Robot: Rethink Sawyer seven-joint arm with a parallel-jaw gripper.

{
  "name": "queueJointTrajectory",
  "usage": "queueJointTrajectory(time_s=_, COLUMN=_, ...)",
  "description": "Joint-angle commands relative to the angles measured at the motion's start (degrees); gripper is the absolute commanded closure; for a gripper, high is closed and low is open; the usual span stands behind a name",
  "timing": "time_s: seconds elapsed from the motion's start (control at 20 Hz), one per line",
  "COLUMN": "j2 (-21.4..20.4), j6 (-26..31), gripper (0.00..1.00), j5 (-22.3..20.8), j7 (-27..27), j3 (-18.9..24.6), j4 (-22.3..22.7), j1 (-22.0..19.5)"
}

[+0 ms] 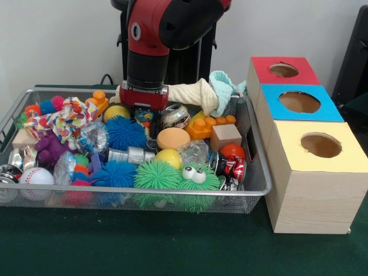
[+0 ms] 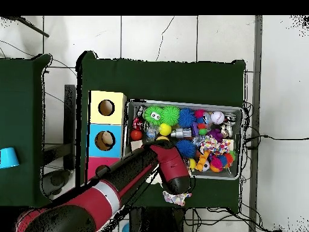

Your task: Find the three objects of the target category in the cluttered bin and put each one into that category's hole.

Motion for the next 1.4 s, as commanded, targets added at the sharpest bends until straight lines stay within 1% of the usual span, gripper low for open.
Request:
queueJointTrajectory(time_s=0.05, j2=6.82, j6=2.01, gripper=1.0, j5=2.0, j7=-2.39, j3=14.07, j4=-2.84, j1=-1.8)
queueJointTrajectory(time_s=0.2, j2=6.83, j6=1.54, gripper=1.0, j5=1.16, j7=-2.56, j3=13.93, j4=-3.0, j1=-1.37)
queueJointTrajectory(time_s=0.35, j2=7.38, j6=0.03, gripper=1.0, j5=-1.72, j7=1.77, j3=12.78, j4=-3.3, j1=0.36)
queueJointTrajectory(time_s=0.55, j2=6.92, j6=-1.51, gripper=1.0, j5=-3.74, j7=4.68, j3=11.93, j4=-2.79, j1=1.54)
queueJointTrajectory(time_s=0.75, j2=5.85, j6=-4.67, gripper=1.0, j5=-7.16, j7=8.37, j3=10.35, j4=-1.68, j1=3.29)
queueJointTrajectory(time_s=1.1, j2=3.64, j6=-9.46, gripper=1.0, j5=-11.49, j7=12.58, j3=8.38, j4=0.06, j1=4.77)
queueJointTrajectory(time_s=1.2, j2=3.17, j6=-10.12, gripper=1.0, j5=-12.23, j7=13.13, j3=8.14, j4=0.43, j1=4.95)
queueJointTrajectory(time_s=1.4, j2=2.94, j6=-9.63, gripper=1.0, j5=-12.49, j7=12.56, j3=8.46, j4=0.34, j1=4.56)
